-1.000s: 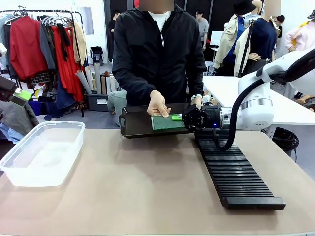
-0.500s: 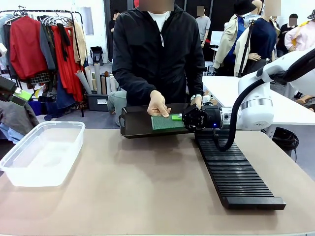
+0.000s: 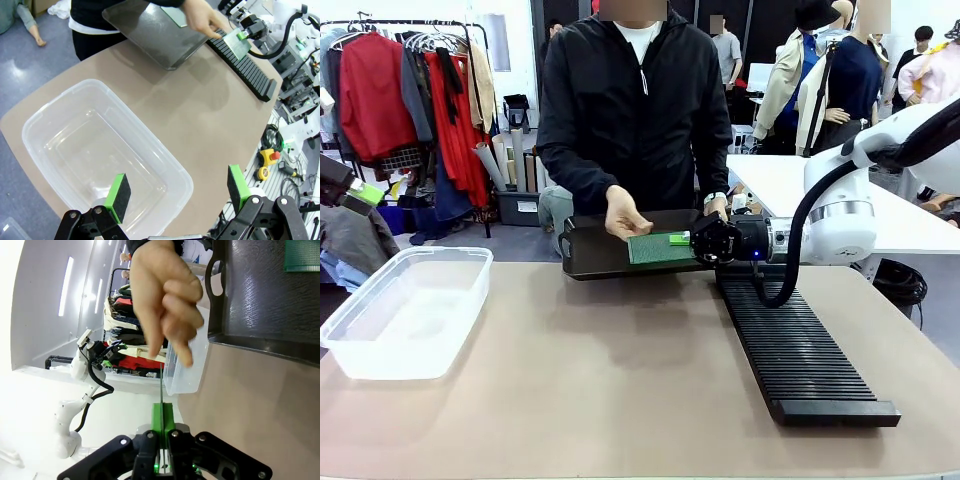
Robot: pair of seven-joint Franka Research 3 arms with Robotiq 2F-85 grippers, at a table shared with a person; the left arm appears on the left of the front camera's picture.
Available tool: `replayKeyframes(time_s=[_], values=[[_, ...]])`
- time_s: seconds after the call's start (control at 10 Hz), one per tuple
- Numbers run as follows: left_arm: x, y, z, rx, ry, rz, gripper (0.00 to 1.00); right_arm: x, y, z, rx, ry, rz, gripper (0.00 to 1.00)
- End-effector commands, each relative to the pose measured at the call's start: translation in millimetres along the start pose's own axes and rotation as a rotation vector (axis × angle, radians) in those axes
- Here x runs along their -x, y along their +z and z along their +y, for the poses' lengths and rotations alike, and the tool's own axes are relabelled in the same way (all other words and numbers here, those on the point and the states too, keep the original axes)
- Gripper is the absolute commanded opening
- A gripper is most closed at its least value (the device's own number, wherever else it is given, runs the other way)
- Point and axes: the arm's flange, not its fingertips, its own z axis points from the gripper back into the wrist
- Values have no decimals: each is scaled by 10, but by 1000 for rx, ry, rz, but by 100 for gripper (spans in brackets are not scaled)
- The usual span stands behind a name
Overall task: Sort PCBs into racks and boxes based on the side picked up.
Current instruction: If the short side of the Blank PCB is picked up, insert it into the PCB Rack ; if the long side is picked up, place it in the Organizing box.
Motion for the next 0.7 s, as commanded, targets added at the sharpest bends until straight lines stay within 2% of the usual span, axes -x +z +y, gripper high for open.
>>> replayKeyframes(time_s=[0.0, 0.6], values=[[2, 3, -19, 7, 3, -5, 100, 16, -6, -2, -19, 2, -11, 0], [2, 3, -19, 7, 3, -5, 100, 16, -6, -2, -19, 2, -11, 0]])
